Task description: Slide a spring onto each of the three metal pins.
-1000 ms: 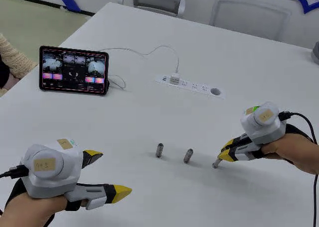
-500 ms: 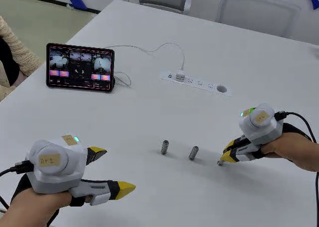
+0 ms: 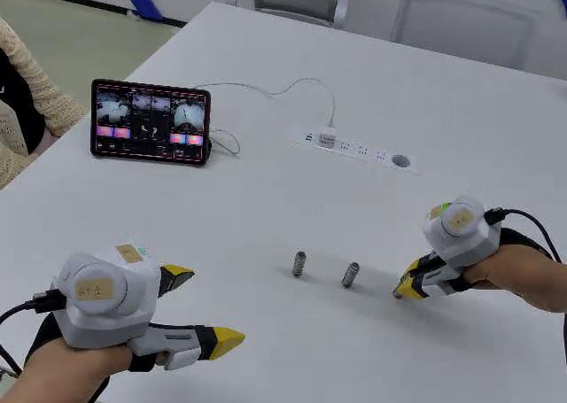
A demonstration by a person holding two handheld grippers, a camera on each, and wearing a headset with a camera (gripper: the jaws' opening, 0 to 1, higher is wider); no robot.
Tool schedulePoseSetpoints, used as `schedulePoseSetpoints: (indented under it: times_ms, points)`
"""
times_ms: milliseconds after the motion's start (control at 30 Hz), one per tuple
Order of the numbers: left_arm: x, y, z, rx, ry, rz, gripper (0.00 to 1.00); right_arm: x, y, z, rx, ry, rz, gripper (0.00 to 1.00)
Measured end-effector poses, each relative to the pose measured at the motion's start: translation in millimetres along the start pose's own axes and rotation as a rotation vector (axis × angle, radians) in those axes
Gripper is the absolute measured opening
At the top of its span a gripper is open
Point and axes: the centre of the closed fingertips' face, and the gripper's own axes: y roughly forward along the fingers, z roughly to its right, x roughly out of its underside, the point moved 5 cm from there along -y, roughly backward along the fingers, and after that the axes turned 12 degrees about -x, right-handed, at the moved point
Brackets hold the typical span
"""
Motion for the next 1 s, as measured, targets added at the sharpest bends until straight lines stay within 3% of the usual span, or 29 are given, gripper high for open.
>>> schedulePoseSetpoints:
  times_ms: [167, 333, 733, 933, 1000]
  points:
    - [-2.5, 0.7, -0.1, 0.001, 0.006, 0.001, 0.71, 1.1, 1.0, -1.0, 0.001, 0.008, -0.002, 0.14]
    - [-6.9, 2.2, 0.7, 0.005, 0.015, 0.006, 0.71, 1.8, -1.8, -7.6, -0.011, 0.009, 0.008, 0.22]
    - [-15.0, 6.0, 7.0, 0.021, 0.028, 0.018, 0.72, 19.4, -9.5, -10.7, 0.059, 0.095, 0.083, 0.35]
    - [-18.0, 8.2, 6.1, 0.018, 0.015, 0.026, 0.72, 23.9, -12.9, -16.5, 0.045, 0.207, 0.213, 0.44]
    - [-19.5, 9.2, 5.7, 0.017, 0.008, 0.031, 0.72, 26.8, -14.7, -16.9, 0.067, 0.240, 0.244, 0.47]
